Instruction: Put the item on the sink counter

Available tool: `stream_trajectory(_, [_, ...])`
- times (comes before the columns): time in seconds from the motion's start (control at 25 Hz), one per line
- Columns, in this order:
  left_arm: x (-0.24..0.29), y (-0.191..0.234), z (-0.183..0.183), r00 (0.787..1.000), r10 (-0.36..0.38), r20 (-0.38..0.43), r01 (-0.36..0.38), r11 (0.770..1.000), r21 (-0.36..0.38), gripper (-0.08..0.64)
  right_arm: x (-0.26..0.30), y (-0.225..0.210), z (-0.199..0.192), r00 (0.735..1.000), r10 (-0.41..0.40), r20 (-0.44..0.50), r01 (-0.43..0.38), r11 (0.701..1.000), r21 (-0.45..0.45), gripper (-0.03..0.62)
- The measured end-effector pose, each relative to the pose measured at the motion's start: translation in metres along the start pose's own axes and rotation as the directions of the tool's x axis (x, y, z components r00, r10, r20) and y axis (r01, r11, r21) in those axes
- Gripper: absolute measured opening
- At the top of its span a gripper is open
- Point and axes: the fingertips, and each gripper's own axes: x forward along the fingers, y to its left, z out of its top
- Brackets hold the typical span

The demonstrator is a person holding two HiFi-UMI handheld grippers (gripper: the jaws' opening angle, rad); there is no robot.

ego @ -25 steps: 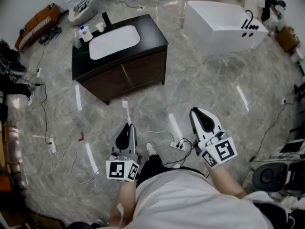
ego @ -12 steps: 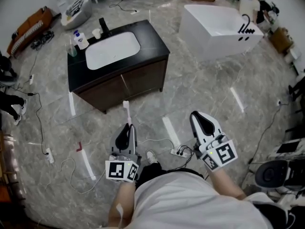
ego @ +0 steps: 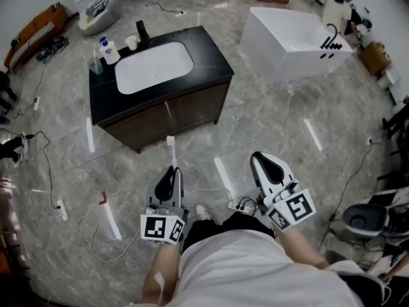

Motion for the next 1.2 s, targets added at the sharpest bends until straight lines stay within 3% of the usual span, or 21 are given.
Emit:
stream_trajectory(0.72, [0.002, 0.018, 0.000, 1.000, -0.012, 0.000, 0.012, 1.000, -0.013, 0.043, 0.024, 0.008, 0.012, 1.000, -0.001, 0.025, 0.002, 1.000, -0.019, 0.049])
stream_trajectory(1.2, [0.017, 0.010, -0.001, 0.996, -0.082, 0.018, 0.082, 0.997, 0.002, 0.043, 0.019, 0.001, 0.020, 0.997, -0.045, 0.070, 0.047, 0.999, -0.025, 0.049])
